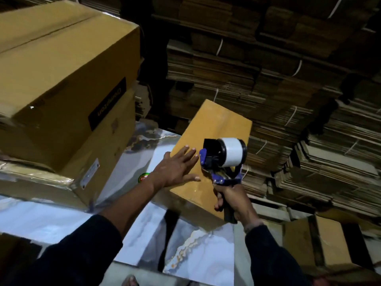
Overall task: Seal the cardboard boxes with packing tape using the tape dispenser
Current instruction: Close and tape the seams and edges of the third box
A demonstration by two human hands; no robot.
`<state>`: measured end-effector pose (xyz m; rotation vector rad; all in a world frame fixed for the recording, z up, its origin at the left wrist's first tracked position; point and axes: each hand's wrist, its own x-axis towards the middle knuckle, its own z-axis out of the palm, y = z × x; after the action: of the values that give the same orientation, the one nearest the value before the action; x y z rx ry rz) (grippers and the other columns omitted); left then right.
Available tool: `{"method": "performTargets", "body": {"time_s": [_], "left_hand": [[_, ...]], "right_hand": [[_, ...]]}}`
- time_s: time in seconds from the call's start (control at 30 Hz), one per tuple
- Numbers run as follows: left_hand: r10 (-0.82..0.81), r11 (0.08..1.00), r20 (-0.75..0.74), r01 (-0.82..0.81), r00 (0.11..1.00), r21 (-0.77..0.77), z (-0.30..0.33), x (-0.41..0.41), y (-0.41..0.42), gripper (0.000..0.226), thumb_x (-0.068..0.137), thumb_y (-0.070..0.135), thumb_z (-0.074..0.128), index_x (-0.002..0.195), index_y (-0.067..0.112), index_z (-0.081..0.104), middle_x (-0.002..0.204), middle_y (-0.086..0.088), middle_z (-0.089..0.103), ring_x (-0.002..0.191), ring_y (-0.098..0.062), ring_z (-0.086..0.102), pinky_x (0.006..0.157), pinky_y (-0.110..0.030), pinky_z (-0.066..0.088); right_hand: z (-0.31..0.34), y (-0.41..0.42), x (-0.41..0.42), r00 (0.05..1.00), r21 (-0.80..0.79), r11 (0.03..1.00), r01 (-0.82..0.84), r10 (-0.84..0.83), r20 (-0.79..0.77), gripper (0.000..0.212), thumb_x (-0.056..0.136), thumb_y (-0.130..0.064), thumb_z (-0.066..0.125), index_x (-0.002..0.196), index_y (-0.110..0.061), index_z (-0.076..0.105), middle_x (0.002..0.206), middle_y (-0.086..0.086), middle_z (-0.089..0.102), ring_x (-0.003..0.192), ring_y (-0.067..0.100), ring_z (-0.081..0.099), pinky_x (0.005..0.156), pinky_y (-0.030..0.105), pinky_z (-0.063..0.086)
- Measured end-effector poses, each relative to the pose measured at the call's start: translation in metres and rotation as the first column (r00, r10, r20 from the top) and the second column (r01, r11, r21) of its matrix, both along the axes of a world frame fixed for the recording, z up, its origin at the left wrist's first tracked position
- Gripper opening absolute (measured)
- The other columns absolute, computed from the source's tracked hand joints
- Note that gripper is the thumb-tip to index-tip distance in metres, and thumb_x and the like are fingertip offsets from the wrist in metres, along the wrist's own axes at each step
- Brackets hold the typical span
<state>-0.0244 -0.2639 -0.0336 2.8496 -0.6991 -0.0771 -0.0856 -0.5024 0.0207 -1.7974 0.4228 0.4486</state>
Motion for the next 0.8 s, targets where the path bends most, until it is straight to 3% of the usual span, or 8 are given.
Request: {"method": "performTargets", "body": {"time_s": [0.17, 0.33, 0.4, 0.53, 0.57, 0.67, 0.73, 0.8], "left_hand": [[-0.11, 0.99, 0.026, 0.112, 0.994, -0.082, -0.001, 0.03, 0.007, 0.088, 0.092, 0.087, 0.011, 0.164, 0.037, 0.021, 0.175, 0.006, 0.003, 0.161, -0.016, -0.005, 0.115, -0.056, 0.033], [0.006, 0.983, 0.077, 0.009, 0.997, -0.186, 0.003, 0.018, 0.008, 0.076, 0.097, 0.071, 0.041, 0.144, 0.012, 0.052, 0.167, -0.014, 0.03, 0.158, -0.029, 0.017, 0.112, -0.051, 0.043], [0.058, 0.971, 0.062, -0.042, 0.996, -0.235, 0.004, 0.009, 0.012, 0.07, 0.097, 0.064, 0.052, 0.14, 0.009, 0.055, 0.163, -0.016, 0.036, 0.156, -0.031, 0.021, 0.11, -0.051, 0.045], [0.249, 0.918, 0.006, -0.234, 0.969, -0.321, -0.004, -0.014, 0.02, 0.07, 0.094, 0.069, 0.053, 0.136, 0.013, 0.056, 0.157, -0.013, 0.045, 0.148, -0.032, 0.036, 0.101, -0.05, 0.051], [0.349, 0.871, -0.018, -0.332, 0.937, -0.362, -0.005, -0.02, 0.021, 0.066, 0.093, 0.068, 0.059, 0.133, 0.015, 0.058, 0.15, -0.012, 0.052, 0.141, -0.033, 0.046, 0.098, -0.047, 0.052], [0.605, 0.626, -0.13, -0.571, 0.785, -0.531, -0.006, -0.037, 0.02, 0.054, 0.091, 0.067, 0.064, 0.108, 0.016, 0.069, 0.104, -0.005, 0.072, 0.097, -0.028, 0.067, 0.074, -0.039, 0.054], [0.633, 0.451, -0.282, -0.639, 0.721, -0.624, -0.005, -0.042, 0.018, 0.047, 0.092, 0.063, 0.066, 0.109, 0.021, 0.076, 0.101, 0.001, 0.077, 0.09, -0.021, 0.07, 0.069, -0.033, 0.051], [0.619, 0.324, -0.38, -0.664, 0.687, -0.674, -0.004, -0.043, 0.017, 0.044, 0.091, 0.06, 0.069, 0.11, 0.022, 0.078, 0.102, 0.004, 0.078, 0.088, -0.014, 0.068, 0.064, -0.025, 0.044]], "right_hand": [[0.01, 0.0, -0.021, 0.995, 0.061, 0.998, -0.007, 0.013, -0.102, 0.037, 0.099, -0.012, 0.063, 0.064, -0.004, 0.056, 0.049, 0.016, 0.047, 0.046, 0.03, 0.051, 0.054, 0.038, 0.048], [0.034, -0.007, -0.022, 0.986, 0.167, 0.985, 0.033, -0.004, -0.169, 0.036, 0.098, -0.012, 0.062, 0.063, -0.011, 0.053, 0.053, 0.009, 0.043, 0.043, 0.022, 0.043, 0.047, 0.031, 0.038], [0.046, -0.006, -0.017, 0.982, 0.226, 0.974, -0.002, 0.044, -0.183, 0.036, 0.098, -0.012, 0.061, 0.063, -0.012, 0.05, 0.052, 0.006, 0.039, 0.04, 0.018, 0.038, 0.044, 0.03, 0.034], [0.066, 0.011, 0.003, 0.962, 0.379, 0.922, -0.075, 0.167, -0.215, 0.025, 0.097, -0.013, 0.06, 0.073, -0.005, 0.056, 0.051, 0.005, 0.04, 0.037, 0.014, 0.037, 0.038, 0.025, 0.038], [0.069, 0.016, 0.008, 0.952, 0.378, 0.918, -0.125, 0.218, -0.216, 0.024, 0.096, -0.016, 0.062, 0.077, -0.002, 0.06, 0.049, 0.004, 0.042, 0.036, 0.013, 0.038, 0.038, 0.025, 0.039], [0.069, 0.029, 0.018, 0.923, 0.387, 0.898, -0.207, 0.311, -0.227, 0.023, 0.093, -0.019, 0.068, 0.087, 0.002, 0.064, 0.058, 0.008, 0.051, 0.039, 0.012, 0.043, 0.039, 0.022, 0.04], [0.064, 0.034, 0.021, 0.918, 0.443, 0.876, -0.191, 0.32, -0.236, 0.02, 0.094, -0.014, 0.065, 0.095, 0.005, 0.064, 0.064, 0.011, 0.057, 0.04, 0.01, 0.042, 0.038, 0.021, 0.039], [0.054, 0.034, 0.023, 0.896, 0.483, 0.857, -0.179, 0.344, -0.279, 0.028, 0.096, -0.015, 0.062, 0.101, 0.013, 0.067, 0.056, 0.006, 0.048, 0.039, 0.011, 0.042, 0.039, 0.021, 0.038]]}}
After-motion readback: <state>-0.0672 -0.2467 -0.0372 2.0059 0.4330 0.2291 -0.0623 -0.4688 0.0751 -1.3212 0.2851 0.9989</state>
